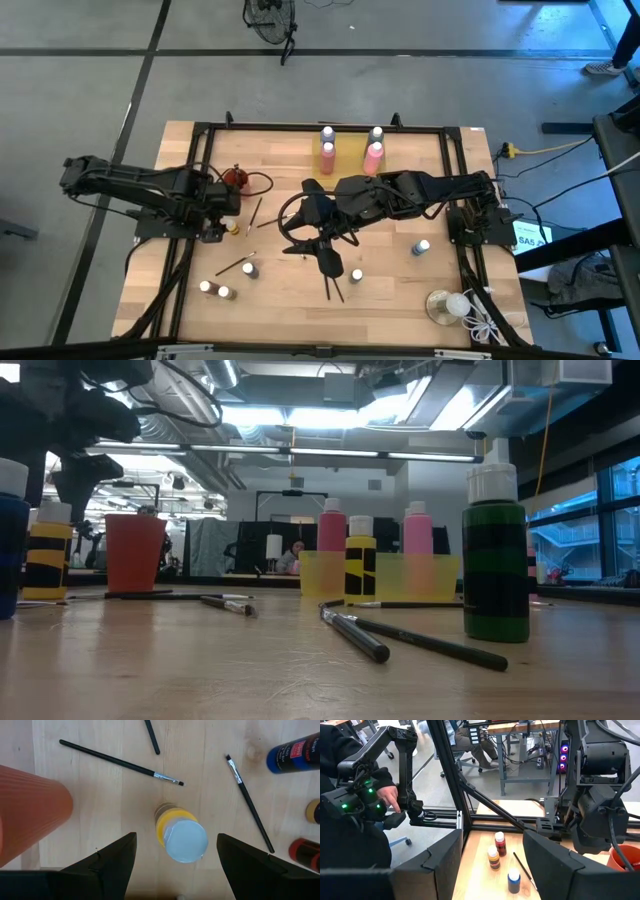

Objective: Pick & Place Paint Supplies
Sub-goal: Put the top left small yellow paint bottle into the red bin

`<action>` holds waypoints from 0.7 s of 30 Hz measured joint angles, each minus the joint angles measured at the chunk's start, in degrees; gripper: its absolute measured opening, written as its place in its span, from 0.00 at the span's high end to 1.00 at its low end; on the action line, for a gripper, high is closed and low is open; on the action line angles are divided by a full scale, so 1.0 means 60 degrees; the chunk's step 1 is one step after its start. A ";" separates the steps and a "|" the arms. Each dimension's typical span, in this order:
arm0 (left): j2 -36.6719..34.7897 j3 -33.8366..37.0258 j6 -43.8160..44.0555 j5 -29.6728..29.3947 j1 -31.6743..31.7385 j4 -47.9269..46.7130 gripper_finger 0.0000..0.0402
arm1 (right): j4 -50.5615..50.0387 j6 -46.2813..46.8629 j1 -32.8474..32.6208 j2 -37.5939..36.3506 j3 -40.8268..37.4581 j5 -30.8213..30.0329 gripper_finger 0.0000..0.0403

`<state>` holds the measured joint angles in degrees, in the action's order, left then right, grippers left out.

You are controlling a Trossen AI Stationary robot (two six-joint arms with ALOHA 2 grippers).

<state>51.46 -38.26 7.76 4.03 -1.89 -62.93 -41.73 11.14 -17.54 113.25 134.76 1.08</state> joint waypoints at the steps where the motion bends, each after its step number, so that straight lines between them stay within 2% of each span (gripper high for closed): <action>1: 0.0052 0.0000 0.0000 0.0000 -0.0003 0.0002 0.32 | -0.0001 0.0000 0.0000 0.0000 0.0000 0.0000 0.47; 15: 0.0449 0.0000 0.0002 0.0007 -0.0002 0.0035 0.33 | -0.0019 -0.0004 0.0000 0.0004 0.0000 0.0000 0.47; 21: 0.0449 0.0000 0.0006 0.0007 -0.0003 0.0038 0.36 | -0.0043 -0.0004 0.0000 0.0004 0.0000 0.0000 0.47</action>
<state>54.15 -38.26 7.79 4.08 -1.91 -62.70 -41.99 11.11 -17.54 113.27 134.76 1.08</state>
